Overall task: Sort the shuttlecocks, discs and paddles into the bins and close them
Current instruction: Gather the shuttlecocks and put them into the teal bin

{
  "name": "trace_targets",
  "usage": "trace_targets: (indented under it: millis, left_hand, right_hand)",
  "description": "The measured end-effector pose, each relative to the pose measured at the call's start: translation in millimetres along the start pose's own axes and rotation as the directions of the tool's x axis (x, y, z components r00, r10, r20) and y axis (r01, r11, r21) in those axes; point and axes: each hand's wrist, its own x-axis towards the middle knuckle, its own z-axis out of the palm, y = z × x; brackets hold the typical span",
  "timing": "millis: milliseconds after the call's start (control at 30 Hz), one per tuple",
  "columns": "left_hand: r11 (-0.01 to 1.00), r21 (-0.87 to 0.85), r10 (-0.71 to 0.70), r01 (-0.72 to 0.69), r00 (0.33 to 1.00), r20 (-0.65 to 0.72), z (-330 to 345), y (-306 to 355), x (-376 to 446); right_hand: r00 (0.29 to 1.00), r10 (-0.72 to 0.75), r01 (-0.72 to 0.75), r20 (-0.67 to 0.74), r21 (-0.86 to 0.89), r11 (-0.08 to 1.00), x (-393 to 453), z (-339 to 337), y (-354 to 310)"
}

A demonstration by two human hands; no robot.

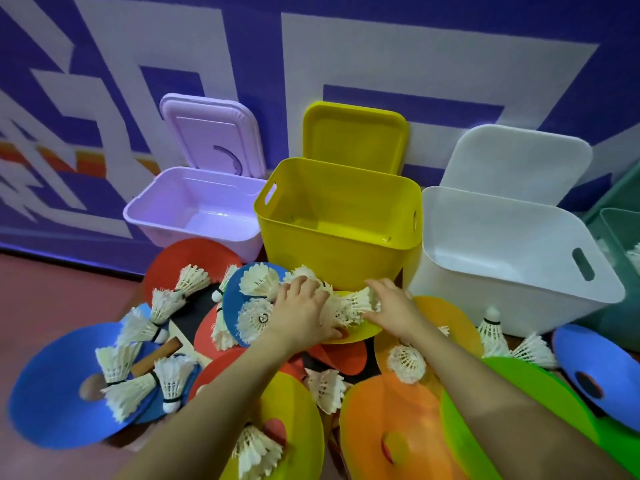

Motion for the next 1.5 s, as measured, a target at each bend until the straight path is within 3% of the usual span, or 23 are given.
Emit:
trace_targets:
  millis: [200, 400, 500, 667, 767, 833, 967, 1167, 1500]
  left_hand:
    - [0.997, 0.073, -0.002, -0.005, 0.995, 0.104, 1, -11, -6]
    - [0.993, 0.116, -0.017, 0.018, 1.0, -0.003, 1, -14, -18]
    - [0.997, 0.074, 0.022, -0.013, 0.991, -0.129, 1, -15, -23]
    - [0.999, -0.02, 0.037, -0.049, 0.922, -0.386, -2, -8, -31]
    - [0.97, -0.185, 0.051, -0.155, 0.879, -0.473, -13, 5, -30]
    - [0.955, -0.196, 0.086, -0.223, 0.84, -0.535, -23, 17, -26]
    - [0.924, -0.188, 0.14, -0.334, 0.75, -0.646, -42, 57, -8]
    - [0.897, -0.127, 0.22, -0.424, 0.675, -0.705, -73, 157, 39]
    - [0.809, -0.187, 0.308, -0.558, 0.672, -0.673, -98, 362, 136]
  right_hand:
    - [0.983, -0.046, 0.077, -0.179, 0.169, 0.982, -16, 6, 5]
    - [0.935, -0.053, 0.113, -0.351, 0.154, 0.982, -36, 10, 1]
    - [0.915, -0.04, 0.119, -0.401, 0.173, 0.978, -46, 10, -1]
    - [0.863, -0.018, 0.143, -0.506, 0.21, 0.967, -69, 1, -5]
    - [0.817, 0.014, 0.141, -0.577, 0.223, 0.965, -83, -11, -1]
    - [0.791, 0.038, 0.132, -0.61, 0.231, 0.964, -93, -22, 5]
    - [0.731, 0.055, 0.137, -0.68, 0.225, 0.965, -112, -51, 29]
    - [0.631, 0.117, 0.116, -0.767, 0.243, 0.963, -143, -108, 104]
    - [0.519, 0.238, -0.026, -0.821, 0.264, 0.964, -182, -212, 283]
